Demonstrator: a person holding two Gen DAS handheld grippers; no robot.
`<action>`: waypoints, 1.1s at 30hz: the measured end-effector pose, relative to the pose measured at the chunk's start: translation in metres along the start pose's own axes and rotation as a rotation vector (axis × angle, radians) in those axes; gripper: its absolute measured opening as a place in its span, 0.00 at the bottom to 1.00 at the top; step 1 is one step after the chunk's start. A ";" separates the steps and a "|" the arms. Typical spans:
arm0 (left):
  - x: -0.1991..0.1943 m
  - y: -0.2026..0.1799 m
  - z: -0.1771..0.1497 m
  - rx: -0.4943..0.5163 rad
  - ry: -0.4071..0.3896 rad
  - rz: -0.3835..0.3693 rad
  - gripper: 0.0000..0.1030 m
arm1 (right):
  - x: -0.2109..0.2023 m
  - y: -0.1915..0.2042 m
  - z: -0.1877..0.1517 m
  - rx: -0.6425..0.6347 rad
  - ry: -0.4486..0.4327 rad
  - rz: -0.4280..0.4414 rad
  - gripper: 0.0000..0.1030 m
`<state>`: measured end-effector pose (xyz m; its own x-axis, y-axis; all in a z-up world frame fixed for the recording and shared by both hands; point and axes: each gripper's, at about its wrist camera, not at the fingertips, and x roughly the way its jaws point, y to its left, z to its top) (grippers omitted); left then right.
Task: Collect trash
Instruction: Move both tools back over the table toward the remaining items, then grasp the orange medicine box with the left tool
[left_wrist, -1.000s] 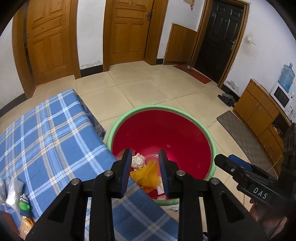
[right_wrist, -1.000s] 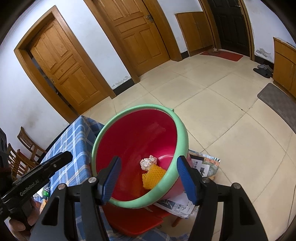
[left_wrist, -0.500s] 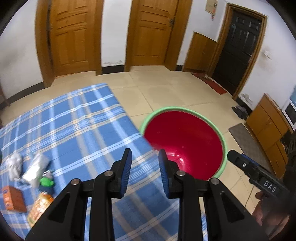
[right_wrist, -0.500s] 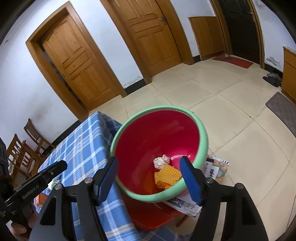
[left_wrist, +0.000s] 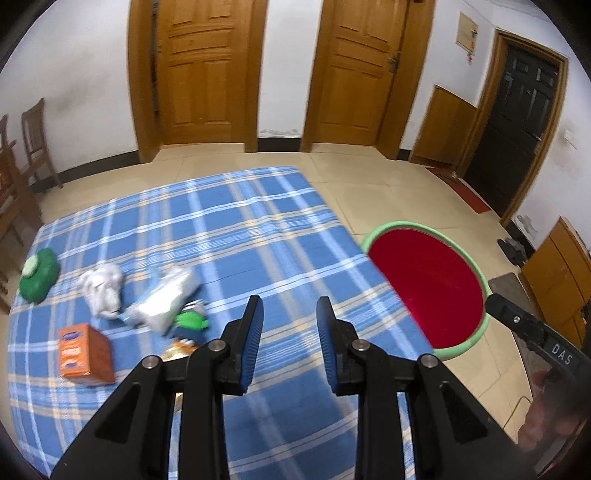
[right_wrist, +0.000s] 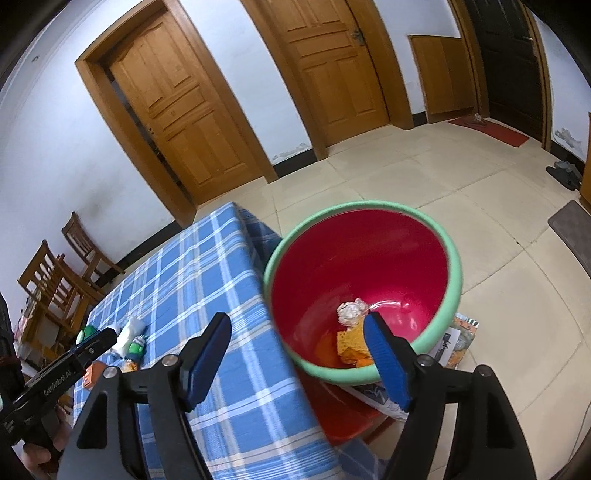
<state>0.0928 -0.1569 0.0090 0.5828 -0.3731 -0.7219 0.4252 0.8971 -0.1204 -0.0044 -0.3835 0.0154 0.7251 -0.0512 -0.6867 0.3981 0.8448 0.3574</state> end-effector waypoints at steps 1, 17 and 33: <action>-0.002 0.007 -0.002 -0.013 -0.001 0.012 0.28 | 0.001 0.003 -0.001 -0.004 0.004 0.004 0.74; -0.026 0.096 -0.024 -0.184 -0.019 0.153 0.29 | 0.020 0.057 -0.026 -0.088 0.082 0.054 0.75; -0.017 0.162 -0.046 -0.320 0.018 0.272 0.44 | 0.036 0.084 -0.039 -0.144 0.142 0.059 0.75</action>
<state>0.1197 0.0059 -0.0293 0.6306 -0.1112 -0.7681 0.0194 0.9916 -0.1276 0.0332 -0.2938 -0.0038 0.6540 0.0675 -0.7535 0.2659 0.9120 0.3125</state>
